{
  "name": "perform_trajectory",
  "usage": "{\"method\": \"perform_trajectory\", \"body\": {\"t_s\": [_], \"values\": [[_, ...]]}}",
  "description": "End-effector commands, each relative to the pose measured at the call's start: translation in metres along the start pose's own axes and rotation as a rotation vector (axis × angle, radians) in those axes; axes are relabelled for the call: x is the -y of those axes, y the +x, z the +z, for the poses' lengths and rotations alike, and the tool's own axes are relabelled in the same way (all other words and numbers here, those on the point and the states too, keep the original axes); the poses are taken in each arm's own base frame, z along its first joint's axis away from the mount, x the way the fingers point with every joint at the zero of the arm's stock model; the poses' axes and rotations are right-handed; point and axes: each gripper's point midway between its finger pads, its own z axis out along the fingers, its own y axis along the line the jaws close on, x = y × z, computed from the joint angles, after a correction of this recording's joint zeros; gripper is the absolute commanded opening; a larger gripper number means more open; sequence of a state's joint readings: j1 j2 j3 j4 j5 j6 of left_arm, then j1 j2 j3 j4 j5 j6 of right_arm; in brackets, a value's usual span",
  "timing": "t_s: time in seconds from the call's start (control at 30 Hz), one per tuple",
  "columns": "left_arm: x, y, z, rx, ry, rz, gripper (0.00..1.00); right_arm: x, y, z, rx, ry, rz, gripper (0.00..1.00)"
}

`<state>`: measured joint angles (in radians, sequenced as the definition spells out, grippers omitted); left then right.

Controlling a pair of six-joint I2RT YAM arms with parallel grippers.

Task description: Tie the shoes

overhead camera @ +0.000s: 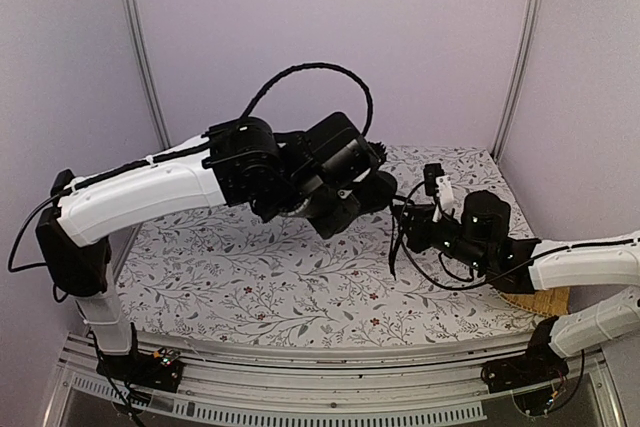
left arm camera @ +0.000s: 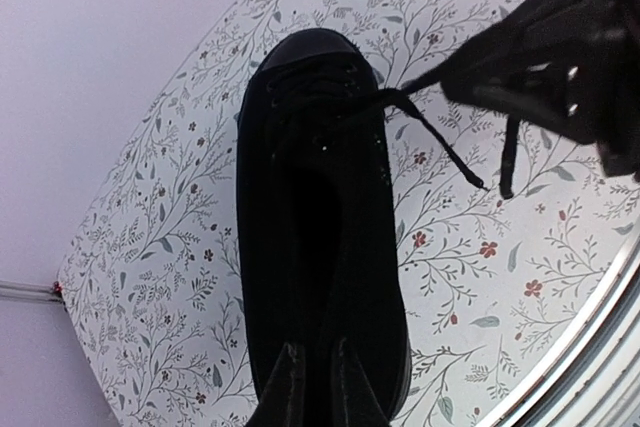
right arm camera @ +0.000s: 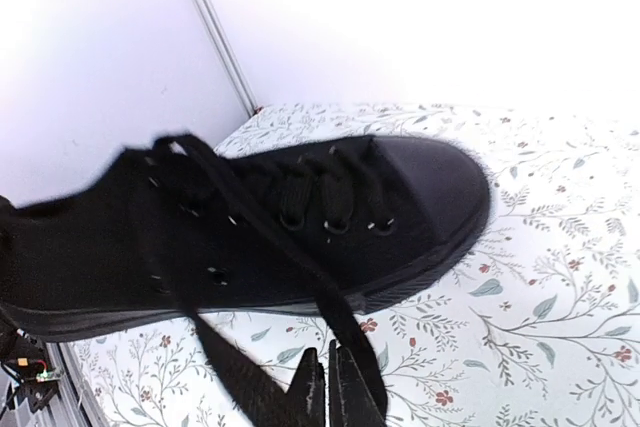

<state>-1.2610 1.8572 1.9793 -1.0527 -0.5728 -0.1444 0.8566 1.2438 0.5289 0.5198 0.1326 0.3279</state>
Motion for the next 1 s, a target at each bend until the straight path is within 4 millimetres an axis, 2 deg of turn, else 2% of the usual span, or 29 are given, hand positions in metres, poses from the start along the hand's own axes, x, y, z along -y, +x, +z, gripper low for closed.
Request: {"method": "perform_trajectory", "body": {"t_s": [0.0, 0.13, 0.2, 0.33, 0.43, 0.5, 0.6, 0.67, 0.87, 0.97], "values": [[-0.008, 0.006, 0.01, 0.032, -0.096, -0.135, 0.0, 0.011, -0.021, -0.023, 0.038, 0.084, -0.014, 0.02], [0.013, 0.028, 0.034, 0.014, -0.067, -0.27, 0.0, 0.01, -0.028, -0.026, -0.005, 0.101, -0.059, 0.02], [0.03, 0.036, 0.046, 0.019, -0.007, -0.345, 0.0, 0.006, -0.021, -0.02, -0.053, 0.087, -0.076, 0.02], [0.07, 0.054, 0.061, 0.028, 0.184, -0.465, 0.0, 0.001, 0.009, -0.006, -0.157, 0.041, -0.075, 0.02], [0.08, 0.072, 0.065, 0.017, 0.238, -0.548, 0.0, 0.0, 0.034, -0.002, -0.239, 0.015, -0.039, 0.02], [0.085, 0.091, 0.067, -0.012, 0.229, -0.561, 0.0, 0.0, 0.046, -0.005, -0.276, 0.008, -0.004, 0.02], [0.07, 0.118, 0.064, -0.028, 0.099, -0.54, 0.0, -0.003, 0.065, -0.013, -0.331, -0.023, 0.063, 0.02], [0.057, 0.121, 0.056, -0.004, 0.029, -0.521, 0.0, -0.011, 0.074, -0.015, -0.369, -0.065, 0.097, 0.02], [-0.004, 0.105, 0.022, 0.112, -0.159, -0.47, 0.0, -0.036, 0.075, -0.01, -0.405, -0.12, 0.113, 0.02], [-0.017, 0.09, 0.011, 0.153, -0.141, -0.437, 0.0, -0.04, 0.072, -0.002, -0.403, -0.114, 0.118, 0.02]]}}
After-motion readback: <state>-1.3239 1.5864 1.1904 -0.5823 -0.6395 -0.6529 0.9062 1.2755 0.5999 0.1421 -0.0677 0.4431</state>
